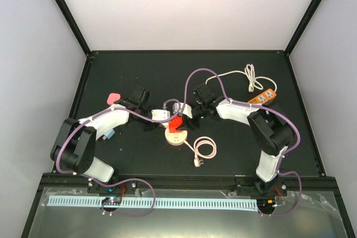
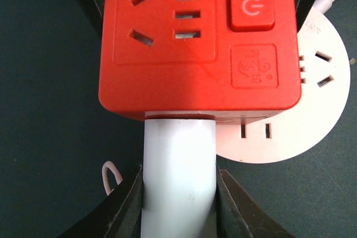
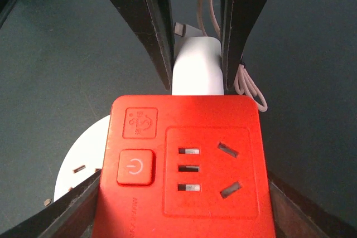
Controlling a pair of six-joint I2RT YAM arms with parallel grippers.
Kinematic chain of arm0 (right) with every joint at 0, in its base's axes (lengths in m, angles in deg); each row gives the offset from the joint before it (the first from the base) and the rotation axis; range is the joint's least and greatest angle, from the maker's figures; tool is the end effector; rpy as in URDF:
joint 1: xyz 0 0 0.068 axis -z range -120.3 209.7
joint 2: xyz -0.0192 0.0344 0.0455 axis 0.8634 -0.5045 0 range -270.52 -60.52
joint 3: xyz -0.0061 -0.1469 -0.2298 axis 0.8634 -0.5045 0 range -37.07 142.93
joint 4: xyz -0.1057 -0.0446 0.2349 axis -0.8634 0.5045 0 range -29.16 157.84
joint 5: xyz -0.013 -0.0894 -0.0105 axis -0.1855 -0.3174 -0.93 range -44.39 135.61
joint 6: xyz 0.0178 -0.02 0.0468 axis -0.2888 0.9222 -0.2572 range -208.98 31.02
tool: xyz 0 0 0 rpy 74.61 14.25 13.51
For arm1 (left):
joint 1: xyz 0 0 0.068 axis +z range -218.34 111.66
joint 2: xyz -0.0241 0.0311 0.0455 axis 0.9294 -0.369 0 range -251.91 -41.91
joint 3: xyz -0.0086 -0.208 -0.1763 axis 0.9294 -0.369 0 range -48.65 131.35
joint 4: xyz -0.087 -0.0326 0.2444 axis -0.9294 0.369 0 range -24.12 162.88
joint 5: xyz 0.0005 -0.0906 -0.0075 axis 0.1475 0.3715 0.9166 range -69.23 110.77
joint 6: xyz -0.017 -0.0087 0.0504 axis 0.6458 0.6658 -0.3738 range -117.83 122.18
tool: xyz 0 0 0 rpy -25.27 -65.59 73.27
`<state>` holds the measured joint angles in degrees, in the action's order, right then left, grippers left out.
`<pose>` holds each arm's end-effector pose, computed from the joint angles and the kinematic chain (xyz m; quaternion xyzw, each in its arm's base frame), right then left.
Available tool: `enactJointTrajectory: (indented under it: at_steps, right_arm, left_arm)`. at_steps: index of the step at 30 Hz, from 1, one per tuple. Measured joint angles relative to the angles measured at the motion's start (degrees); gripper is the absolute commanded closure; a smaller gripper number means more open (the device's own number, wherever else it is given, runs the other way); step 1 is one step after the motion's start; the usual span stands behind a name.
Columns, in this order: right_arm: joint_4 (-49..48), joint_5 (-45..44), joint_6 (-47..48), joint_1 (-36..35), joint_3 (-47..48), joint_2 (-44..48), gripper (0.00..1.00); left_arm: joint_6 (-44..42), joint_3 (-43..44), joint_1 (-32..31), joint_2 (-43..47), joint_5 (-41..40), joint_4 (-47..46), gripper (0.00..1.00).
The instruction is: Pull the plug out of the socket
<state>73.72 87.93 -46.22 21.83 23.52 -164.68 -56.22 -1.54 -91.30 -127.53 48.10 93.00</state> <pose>0.2687 0.2393 0.1605 -0.6572 0.6134 0.3338 0.2836 0.2446 -0.1213 0.1749 0.6568 0.6878 -0.1576 0.2657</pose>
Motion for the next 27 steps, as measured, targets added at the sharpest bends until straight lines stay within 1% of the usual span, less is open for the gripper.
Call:
enactJointTrajectory:
  at_steps: [3,6,8,17,20,27]
  right_arm:
    - [0.1,0.0,0.2,0.0,0.0,0.0,0.67]
    - [0.2,-0.1,0.5,0.0,0.0,0.0,0.72]
    - [0.4,-0.2,0.8,0.0,0.0,0.1,0.76]
    - [1.8,-1.0,1.5,-0.1,0.7,0.1,0.88]
    - [2.4,-1.3,1.7,-0.2,1.0,0.1,0.91]
    - [2.6,-1.6,1.9,-0.4,1.3,0.1,0.92]
  left_arm:
    - [0.1,0.0,0.0,0.0,-0.1,0.0,0.92]
    - [0.0,0.0,0.0,0.0,-0.3,0.0,0.94]
    - [0.0,-0.1,0.0,0.0,-0.5,0.0,0.94]
    - [-0.3,-0.5,0.5,0.2,-0.7,-0.4,0.95]
    - [-0.6,-0.6,0.8,0.3,-0.4,-0.5,0.96]
    - [-1.4,-1.1,1.4,0.7,0.2,-0.6,0.97]
